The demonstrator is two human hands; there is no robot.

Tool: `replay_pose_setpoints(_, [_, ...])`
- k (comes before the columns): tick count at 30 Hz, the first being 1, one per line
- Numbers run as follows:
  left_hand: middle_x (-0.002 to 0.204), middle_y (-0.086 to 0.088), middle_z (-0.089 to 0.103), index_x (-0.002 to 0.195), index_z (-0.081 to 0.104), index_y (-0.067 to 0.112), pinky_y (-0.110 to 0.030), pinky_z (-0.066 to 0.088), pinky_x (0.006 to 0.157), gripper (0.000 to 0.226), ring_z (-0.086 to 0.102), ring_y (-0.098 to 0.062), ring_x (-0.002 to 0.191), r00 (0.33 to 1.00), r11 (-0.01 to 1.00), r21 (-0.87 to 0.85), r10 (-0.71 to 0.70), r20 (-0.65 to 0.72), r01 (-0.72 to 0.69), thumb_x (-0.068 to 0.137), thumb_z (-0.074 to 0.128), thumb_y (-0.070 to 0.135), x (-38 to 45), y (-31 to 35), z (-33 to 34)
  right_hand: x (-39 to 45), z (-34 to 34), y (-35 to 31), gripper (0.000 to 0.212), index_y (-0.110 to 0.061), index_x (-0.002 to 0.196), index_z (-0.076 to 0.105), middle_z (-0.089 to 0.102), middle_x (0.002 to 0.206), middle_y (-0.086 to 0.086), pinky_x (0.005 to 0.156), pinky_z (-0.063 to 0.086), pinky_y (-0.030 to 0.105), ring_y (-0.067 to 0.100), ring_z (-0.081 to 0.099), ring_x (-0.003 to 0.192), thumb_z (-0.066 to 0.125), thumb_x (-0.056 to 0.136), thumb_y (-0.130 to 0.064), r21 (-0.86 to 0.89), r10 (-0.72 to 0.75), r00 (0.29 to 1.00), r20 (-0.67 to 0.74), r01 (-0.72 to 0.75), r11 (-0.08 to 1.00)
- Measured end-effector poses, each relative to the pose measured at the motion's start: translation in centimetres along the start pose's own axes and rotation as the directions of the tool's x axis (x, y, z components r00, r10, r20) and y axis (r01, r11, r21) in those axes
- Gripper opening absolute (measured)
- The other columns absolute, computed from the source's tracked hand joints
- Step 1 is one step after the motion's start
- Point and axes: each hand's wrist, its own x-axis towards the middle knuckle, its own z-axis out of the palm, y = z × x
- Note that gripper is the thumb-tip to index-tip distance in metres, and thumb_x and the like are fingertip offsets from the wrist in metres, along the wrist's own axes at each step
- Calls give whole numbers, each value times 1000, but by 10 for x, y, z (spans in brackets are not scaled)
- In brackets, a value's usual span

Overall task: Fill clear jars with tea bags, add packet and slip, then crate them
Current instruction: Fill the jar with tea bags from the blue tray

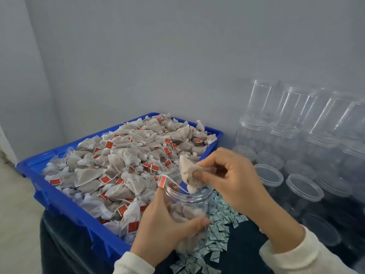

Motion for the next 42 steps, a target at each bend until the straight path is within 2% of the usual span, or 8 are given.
replay_pose_setpoints(4, [102,9,68,127,39,37,-34,55,85,110,65,-9,92,1000,991,135,-13,-2,13,34,78,81,0,-1,1,-1,-3,2,11,-28,77,71,62,73,-13,61,43,12,6,58,73,81,75,-27,-166,25,992,124,-4,986])
replay_pose_setpoints(10, [91,20,66,104,39,55,-15,49,66,83,61,4,81,1000,982,189,20,-11,-18,34,75,82,-3,4,0,13,-4,-9,12,-27,76,67,54,66,-16,65,39,9,-5,51,70,77,81,-30,-302,66,923,380,56,952])
replay_pose_setpoints(19, [101,33,59,102,44,46,-18,51,71,81,59,8,88,995,982,165,97,-28,-91,35,77,79,-2,7,1,29,7,-21,9,-26,85,71,63,74,-20,60,43,5,-11,57,66,64,91,-23,-283,243,734,635,-71,956])
replay_pose_setpoints(25, [104,37,56,102,41,55,-14,48,69,84,57,10,91,995,980,175,98,-27,-92,30,71,86,-3,10,1,29,2,-25,32,-18,110,69,70,100,-4,80,53,30,13,64,89,43,101,-34,-402,288,651,702,28,915])
replay_pose_setpoints(29, [94,24,66,104,44,51,-24,53,72,89,63,4,83,998,991,131,49,-47,-42,27,74,84,-1,3,1,20,-7,-26,65,-10,117,63,65,118,8,95,47,43,23,60,109,25,95,-58,-336,260,709,655,-34,941])
replay_pose_setpoints(33, [95,37,60,106,42,45,-15,50,69,92,60,13,84,995,973,218,89,-48,-77,29,68,90,3,-3,4,7,-9,-30,100,-12,83,63,62,83,0,81,45,32,14,57,79,0,72,-89,-220,146,687,712,20,975])
replay_pose_setpoints(37, [104,48,46,105,34,59,3,39,68,88,50,23,93,994,951,295,107,-36,-91,30,63,93,3,-4,4,7,-2,-26,122,5,90,61,62,83,18,104,36,51,32,59,90,-9,64,-91,-293,200,561,803,79,953])
replay_pose_setpoints(42, [88,21,64,108,46,40,-7,43,65,97,60,9,84,997,940,332,70,17,-71,30,55,98,5,-9,6,10,3,-30,108,0,76,58,55,67,6,81,44,36,20,53,69,-6,67,-87,-330,262,520,813,42,943])
